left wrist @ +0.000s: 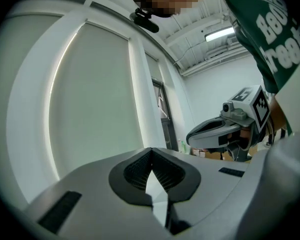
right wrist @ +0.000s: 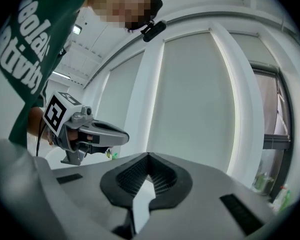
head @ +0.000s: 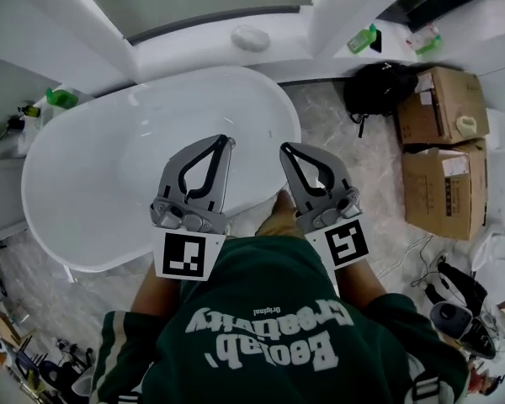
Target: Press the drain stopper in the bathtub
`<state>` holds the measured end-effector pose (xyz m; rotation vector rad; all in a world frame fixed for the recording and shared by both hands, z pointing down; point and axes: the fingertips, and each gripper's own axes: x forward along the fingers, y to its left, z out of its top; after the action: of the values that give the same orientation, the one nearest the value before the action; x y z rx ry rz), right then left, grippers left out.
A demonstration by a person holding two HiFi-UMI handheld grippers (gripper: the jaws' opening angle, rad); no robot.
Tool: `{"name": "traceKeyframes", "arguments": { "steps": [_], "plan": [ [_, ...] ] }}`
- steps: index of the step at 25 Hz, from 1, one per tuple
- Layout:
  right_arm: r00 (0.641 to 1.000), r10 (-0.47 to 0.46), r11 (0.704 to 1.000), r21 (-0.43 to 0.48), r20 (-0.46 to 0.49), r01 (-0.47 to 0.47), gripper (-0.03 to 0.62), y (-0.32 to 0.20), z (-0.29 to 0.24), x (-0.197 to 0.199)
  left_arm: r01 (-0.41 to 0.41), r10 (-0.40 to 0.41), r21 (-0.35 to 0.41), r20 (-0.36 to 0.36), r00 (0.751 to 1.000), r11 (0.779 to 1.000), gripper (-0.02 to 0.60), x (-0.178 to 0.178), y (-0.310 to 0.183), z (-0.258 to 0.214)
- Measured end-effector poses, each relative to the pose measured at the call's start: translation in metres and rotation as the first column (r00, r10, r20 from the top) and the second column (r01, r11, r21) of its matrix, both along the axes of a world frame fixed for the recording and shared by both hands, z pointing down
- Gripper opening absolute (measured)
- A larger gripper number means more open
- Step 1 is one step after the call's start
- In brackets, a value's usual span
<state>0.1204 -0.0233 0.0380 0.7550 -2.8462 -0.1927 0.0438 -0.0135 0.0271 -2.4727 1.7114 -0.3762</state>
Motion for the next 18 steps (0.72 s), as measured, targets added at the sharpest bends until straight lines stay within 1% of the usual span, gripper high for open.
{"name": "traceKeyframes", "arguments": {
  "steps": [3, 6, 9, 11, 14, 16, 18],
  "plan": [
    [0.998, -0.059, 0.996, -0.063, 0.036, 0.061, 0.011, -0.040, 0.006, 0.019, 0.087, -0.087, -0.017, -0.008, 0.996, 0.996, 0.003, 0.013, -0.023, 0.006],
    [0.989, -0.140, 0.987, -0.074, 0.050, 0.143, 0.011, -0.069, 0.018, 0.023, 0.159, -0.159, -0.045, 0.011, 0.987, 0.986, 0.003, 0.020, -0.046, 0.017],
    [0.972, -0.227, 0.965, -0.117, 0.062, 0.233, 0.011, -0.085, 0.038, 0.012, 0.243, -0.241, -0.090, 0.035, 0.970, 0.966, 0.003, 0.017, -0.060, 0.032],
    [0.961, -0.270, 0.949, -0.152, 0.061, 0.276, 0.011, -0.089, 0.052, 0.009, 0.287, -0.283, -0.108, 0.049, 0.958, 0.952, 0.003, 0.020, -0.062, 0.038],
    [0.957, -0.287, 0.941, -0.173, 0.051, 0.291, 0.011, -0.095, 0.070, 0.006, 0.306, -0.301, -0.108, 0.062, 0.952, 0.946, 0.003, 0.022, -0.062, 0.047],
    [0.960, -0.276, 0.941, -0.189, 0.050, 0.281, 0.011, -0.094, 0.080, 0.002, 0.304, -0.297, -0.127, 0.070, 0.952, 0.944, 0.003, 0.016, -0.056, 0.056],
    [0.959, -0.278, 0.933, -0.224, 0.049, 0.282, 0.011, -0.085, 0.093, -0.004, 0.294, -0.286, -0.137, 0.078, 0.955, 0.946, 0.003, 0.008, -0.043, 0.062]
  ]
}}
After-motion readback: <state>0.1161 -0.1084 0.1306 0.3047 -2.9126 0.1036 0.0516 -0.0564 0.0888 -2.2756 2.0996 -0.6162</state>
